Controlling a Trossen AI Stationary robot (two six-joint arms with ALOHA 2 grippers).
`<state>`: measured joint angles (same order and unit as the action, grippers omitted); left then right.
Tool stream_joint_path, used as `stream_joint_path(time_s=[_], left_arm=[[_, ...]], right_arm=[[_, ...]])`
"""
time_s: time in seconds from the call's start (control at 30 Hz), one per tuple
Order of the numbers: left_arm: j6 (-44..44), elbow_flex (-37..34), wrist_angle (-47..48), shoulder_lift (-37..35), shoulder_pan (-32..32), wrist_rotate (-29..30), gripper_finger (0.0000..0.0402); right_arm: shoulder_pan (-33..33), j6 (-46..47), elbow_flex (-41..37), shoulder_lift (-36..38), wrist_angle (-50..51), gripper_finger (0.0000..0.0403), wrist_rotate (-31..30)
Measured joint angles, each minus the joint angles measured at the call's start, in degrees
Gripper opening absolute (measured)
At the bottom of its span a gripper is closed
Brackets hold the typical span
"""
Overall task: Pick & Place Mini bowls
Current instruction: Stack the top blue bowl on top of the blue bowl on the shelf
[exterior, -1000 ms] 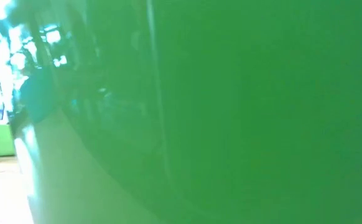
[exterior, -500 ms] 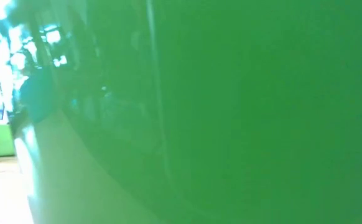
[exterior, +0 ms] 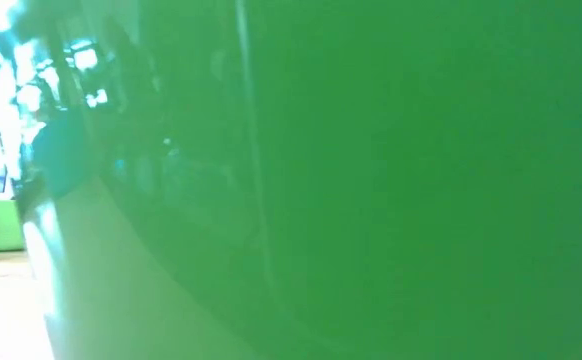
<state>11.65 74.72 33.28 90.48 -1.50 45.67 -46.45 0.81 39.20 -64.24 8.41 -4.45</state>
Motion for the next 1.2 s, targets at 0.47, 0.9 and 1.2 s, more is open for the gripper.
stream_joint_path(time_s=[0.47, 0.9, 1.2], left_arm=[[-5.5, -5.3, 4.3, -0.1, 0.2, -19.8, 0.0085], [-11.3, -11.9, 10.2, -0.7, 1.2, -32.7, 0.0085], [-18.0, -14.1, 16.9, -0.8, 1.5, -41.1, 0.0085]], right_arm=[[16.8, 0.1, -1.3, 14.0, 2.3, 0.0013, 0.0], [24.3, 0.1, -2.1, 13.5, 2.5, 0.0013, 0.0], [24.6, 0.3, -2.1, 13.5, 2.5, 0.0012, 0.0]])
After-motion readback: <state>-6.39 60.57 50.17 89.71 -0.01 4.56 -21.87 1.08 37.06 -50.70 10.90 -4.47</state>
